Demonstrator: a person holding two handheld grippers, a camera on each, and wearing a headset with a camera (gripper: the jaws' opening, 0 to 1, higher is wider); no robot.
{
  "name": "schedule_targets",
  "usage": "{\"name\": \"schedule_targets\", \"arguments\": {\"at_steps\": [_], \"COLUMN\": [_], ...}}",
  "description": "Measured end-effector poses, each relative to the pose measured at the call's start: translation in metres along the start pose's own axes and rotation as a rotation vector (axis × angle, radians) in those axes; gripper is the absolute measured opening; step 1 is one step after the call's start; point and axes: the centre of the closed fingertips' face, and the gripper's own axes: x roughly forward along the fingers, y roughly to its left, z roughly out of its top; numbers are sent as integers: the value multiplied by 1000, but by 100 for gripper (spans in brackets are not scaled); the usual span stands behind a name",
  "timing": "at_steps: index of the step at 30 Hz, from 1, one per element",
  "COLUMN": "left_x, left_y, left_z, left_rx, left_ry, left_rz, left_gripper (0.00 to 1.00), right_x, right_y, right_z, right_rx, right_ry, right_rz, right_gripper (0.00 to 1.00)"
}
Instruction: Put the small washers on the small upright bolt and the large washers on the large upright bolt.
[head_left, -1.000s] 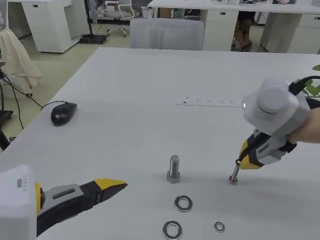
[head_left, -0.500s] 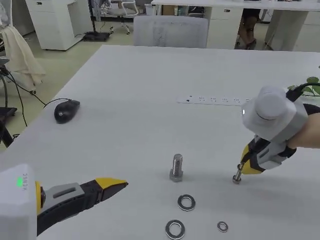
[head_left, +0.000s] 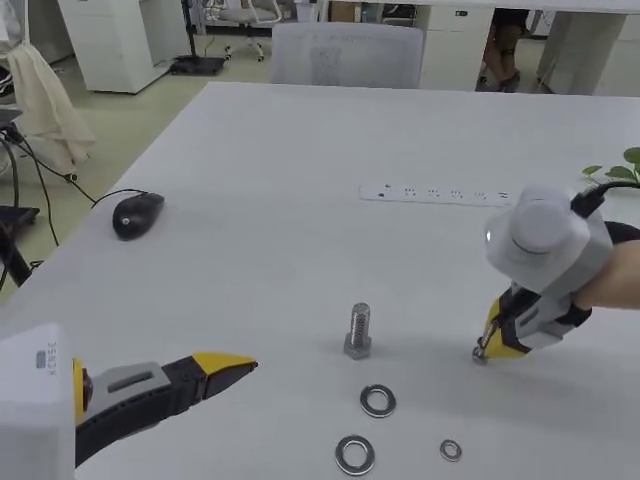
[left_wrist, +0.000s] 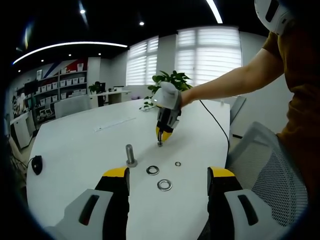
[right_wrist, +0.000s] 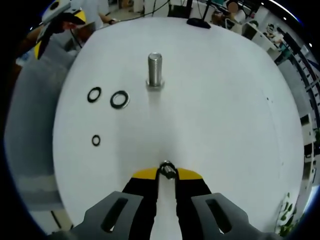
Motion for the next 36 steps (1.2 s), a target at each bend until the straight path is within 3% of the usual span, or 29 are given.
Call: {"name": "schedule_targets", "arguments": {"at_steps": [22, 27, 36], "left_x": [-2, -5, -3], "left_y": [3, 9, 4], "left_z": [-2, -5, 1], "left_rx": [-2, 1, 20], "left_ry": [6, 6, 5], "left_rz": [7, 7, 2], "left_gripper": [62, 62, 62], "right_x": [7, 0, -14], "right_y": [2, 2, 12], "right_z": [-5, -6, -15], "right_rx": [18, 28, 40], "right_ry": [-24, -35, -40], "right_rz": [-5, -14, -32], "right_gripper": [14, 14, 14]}}
